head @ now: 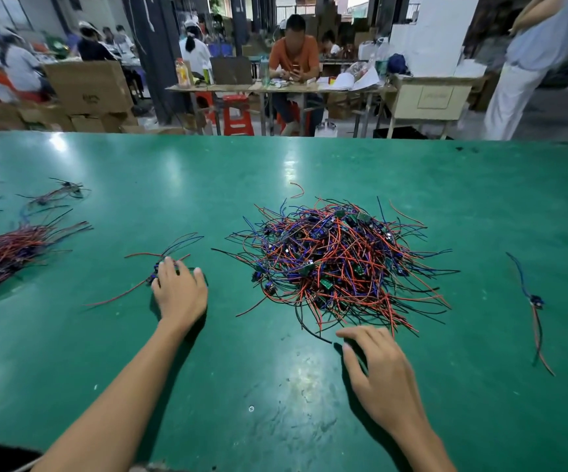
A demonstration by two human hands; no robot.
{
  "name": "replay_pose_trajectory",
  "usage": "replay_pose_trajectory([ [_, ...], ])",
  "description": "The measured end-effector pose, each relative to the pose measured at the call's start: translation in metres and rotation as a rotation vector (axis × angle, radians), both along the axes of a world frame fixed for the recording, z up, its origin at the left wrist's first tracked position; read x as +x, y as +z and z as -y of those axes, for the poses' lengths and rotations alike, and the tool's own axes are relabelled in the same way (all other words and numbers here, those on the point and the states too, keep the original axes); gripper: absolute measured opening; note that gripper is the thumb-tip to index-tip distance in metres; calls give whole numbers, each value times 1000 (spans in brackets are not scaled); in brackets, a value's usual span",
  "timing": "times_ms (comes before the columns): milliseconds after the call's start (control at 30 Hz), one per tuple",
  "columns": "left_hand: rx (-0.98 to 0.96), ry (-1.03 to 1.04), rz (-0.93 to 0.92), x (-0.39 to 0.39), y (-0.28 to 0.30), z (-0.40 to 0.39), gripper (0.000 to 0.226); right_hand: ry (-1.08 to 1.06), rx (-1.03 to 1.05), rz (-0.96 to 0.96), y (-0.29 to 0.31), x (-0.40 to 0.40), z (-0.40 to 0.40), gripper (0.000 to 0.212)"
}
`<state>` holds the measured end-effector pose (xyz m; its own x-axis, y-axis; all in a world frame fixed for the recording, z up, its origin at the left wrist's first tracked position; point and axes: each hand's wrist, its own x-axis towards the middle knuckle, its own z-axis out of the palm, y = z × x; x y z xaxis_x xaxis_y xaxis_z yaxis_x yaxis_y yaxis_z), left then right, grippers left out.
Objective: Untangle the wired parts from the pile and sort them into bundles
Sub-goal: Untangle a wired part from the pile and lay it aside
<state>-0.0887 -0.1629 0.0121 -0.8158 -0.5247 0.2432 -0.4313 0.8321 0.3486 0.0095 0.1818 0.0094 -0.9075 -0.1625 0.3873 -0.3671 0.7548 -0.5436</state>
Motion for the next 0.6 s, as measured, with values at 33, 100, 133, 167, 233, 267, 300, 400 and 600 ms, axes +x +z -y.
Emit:
replay_pose_trajectory([
  [33,-14,-59,-81,1,5,-11,45,-5,-9,2,1,-1,0,19],
  [100,-49,-250,-165,9,12,-42,31,-23,-44,15,2,-2,1,19],
  [133,-61,-337,-127,14,13,-59,29,-32,-56,23,2,-2,1,19],
  [167,-82,-380,-50,19,11,-76,33,-37,-62,29,2,-2,1,20],
  [233,-140,-345,124,25,8,-101,38,-41,-66,44,2,-2,1,20],
  [267,-152,-304,181,26,8,-109,37,-45,-69,54,1,-2,0,20],
  [300,-159,-273,222,28,8,-115,34,-52,-73,61,1,-2,0,19],
  [400,-20,-306,272,38,14,-125,36,-69,-83,61,-2,-3,-1,17],
  [600,1268,-530,194,66,46,-142,32,-34,-249,135,1,-13,10,18],
])
